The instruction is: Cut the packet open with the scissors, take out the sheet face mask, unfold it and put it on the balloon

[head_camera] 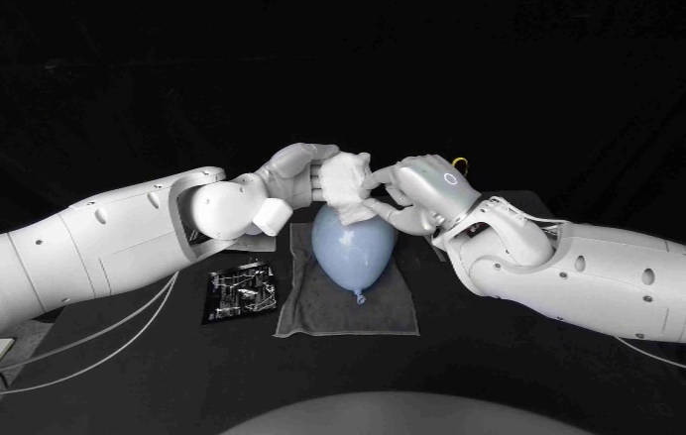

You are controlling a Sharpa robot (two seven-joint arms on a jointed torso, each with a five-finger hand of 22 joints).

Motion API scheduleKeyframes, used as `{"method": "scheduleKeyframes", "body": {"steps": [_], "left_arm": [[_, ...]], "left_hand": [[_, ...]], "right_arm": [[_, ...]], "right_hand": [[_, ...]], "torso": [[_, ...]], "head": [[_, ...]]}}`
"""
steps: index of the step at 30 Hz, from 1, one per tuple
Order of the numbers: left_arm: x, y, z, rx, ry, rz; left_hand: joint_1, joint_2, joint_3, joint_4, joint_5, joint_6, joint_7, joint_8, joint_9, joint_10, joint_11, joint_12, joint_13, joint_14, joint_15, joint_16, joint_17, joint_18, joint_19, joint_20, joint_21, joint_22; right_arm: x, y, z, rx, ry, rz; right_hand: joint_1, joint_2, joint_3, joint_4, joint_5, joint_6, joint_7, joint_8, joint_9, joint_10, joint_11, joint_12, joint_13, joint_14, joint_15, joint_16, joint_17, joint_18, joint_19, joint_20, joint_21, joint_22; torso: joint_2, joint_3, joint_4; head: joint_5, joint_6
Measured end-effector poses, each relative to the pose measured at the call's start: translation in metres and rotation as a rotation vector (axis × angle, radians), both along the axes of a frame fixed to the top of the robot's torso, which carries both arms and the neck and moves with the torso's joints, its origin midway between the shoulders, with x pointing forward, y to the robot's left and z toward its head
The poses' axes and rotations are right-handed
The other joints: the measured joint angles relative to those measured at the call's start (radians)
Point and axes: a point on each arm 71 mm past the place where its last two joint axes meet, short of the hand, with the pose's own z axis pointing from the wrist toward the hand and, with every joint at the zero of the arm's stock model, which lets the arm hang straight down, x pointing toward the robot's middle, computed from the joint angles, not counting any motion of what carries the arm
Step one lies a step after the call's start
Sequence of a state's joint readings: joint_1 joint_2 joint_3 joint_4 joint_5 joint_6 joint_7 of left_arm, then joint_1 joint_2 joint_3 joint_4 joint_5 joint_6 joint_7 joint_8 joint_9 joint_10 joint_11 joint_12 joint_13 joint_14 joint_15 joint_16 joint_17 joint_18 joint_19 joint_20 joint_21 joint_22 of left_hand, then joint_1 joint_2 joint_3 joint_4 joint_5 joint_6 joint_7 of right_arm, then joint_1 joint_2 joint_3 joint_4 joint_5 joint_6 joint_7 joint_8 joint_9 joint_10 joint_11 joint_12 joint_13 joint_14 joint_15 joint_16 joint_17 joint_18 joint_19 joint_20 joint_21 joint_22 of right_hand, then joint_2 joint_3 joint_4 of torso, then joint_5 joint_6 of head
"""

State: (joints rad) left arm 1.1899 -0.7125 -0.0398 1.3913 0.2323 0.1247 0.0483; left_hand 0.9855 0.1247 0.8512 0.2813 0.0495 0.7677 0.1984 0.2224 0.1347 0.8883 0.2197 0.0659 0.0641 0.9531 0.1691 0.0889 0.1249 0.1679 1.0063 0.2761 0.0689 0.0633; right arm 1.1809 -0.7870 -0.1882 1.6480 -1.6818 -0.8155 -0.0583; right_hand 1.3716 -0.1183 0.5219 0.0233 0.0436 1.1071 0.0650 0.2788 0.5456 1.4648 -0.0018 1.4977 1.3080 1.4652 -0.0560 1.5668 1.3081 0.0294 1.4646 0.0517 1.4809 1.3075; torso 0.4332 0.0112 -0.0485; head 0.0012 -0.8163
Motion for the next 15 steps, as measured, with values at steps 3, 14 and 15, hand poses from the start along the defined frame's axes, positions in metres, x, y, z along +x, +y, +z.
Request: {"method": "scheduleKeyframes", "body": {"steps": [3, 14, 15], "left_arm": [[0.0001, -0.0001, 0.0001, 0.0, 0.0, 0.0], [0.0024, 0.0017, 0.0015, -0.005, -0.003, 0.008], [0.0026, 0.0019, 0.0016, -0.006, -0.003, 0.008]], "left_hand": [[0.0, 0.0, 0.0, 0.0, 0.0, 0.0, 0.0, 0.0, 0.0, 0.0, 0.0, 0.0, 0.0, 0.0, 0.0, 0.0, 0.0, 0.0, 0.001, -0.001, 0.002, 0.002], [0.0, 0.0, 0.0, 0.0, 0.0, 0.0, 0.0, 0.0, 0.0, 0.0, 0.0, 0.0, 0.0, 0.0, 0.0, 0.0, 0.0, 0.027, 0.005, -0.004, 0.004, 0.003], [0.0, 0.0, 0.0, 0.0, 0.0, 0.0, 0.0, 0.0, 0.001, 0.0, 0.0, 0.0, 0.0, 0.0, 0.0, 0.0, 0.0, 0.027, 0.005, -0.004, 0.004, 0.003]], "right_arm": [[-0.0011, -0.0014, 0.0004, 0.003, 0.001, -0.002], [-0.0072, -0.0086, 0.0002, 0.014, 0.026, -0.01], [-0.0079, -0.009, 0.0002, 0.015, 0.029, -0.01]], "right_hand": [[0.004, 0.004, 0.0, 0.0, 0.0, 0.004, 0.0, 0.0, 0.002, 0.0, 0.0, 0.0, 0.0, 0.0, 0.0, 0.0, 0.0, 0.0, 0.0, 0.0, 0.0, 0.0], [-0.007, -0.007, 0.01, -0.002, 0.001, 0.008, -0.001, 0.016, 0.014, 0.0, 0.0, 0.0, 0.0, 0.003, -0.003, -0.003, -0.001, 0.0, 0.003, -0.004, 0.004, 0.001], [-0.007, -0.007, 0.012, -0.002, 0.001, 0.008, -0.001, 0.018, 0.015, 0.0, 0.0, 0.0, 0.0, 0.003, -0.003, -0.001, -0.001, 0.0, 0.003, -0.004, 0.004, 0.001]], "torso": [[0.0, 0.0, 0.0], [0.0, 0.0, -0.0003], [0.0, 0.0, -0.0003]], "head": [[0.0, 0.0], [0.002, 0.001], [0.002, 0.001]]}}
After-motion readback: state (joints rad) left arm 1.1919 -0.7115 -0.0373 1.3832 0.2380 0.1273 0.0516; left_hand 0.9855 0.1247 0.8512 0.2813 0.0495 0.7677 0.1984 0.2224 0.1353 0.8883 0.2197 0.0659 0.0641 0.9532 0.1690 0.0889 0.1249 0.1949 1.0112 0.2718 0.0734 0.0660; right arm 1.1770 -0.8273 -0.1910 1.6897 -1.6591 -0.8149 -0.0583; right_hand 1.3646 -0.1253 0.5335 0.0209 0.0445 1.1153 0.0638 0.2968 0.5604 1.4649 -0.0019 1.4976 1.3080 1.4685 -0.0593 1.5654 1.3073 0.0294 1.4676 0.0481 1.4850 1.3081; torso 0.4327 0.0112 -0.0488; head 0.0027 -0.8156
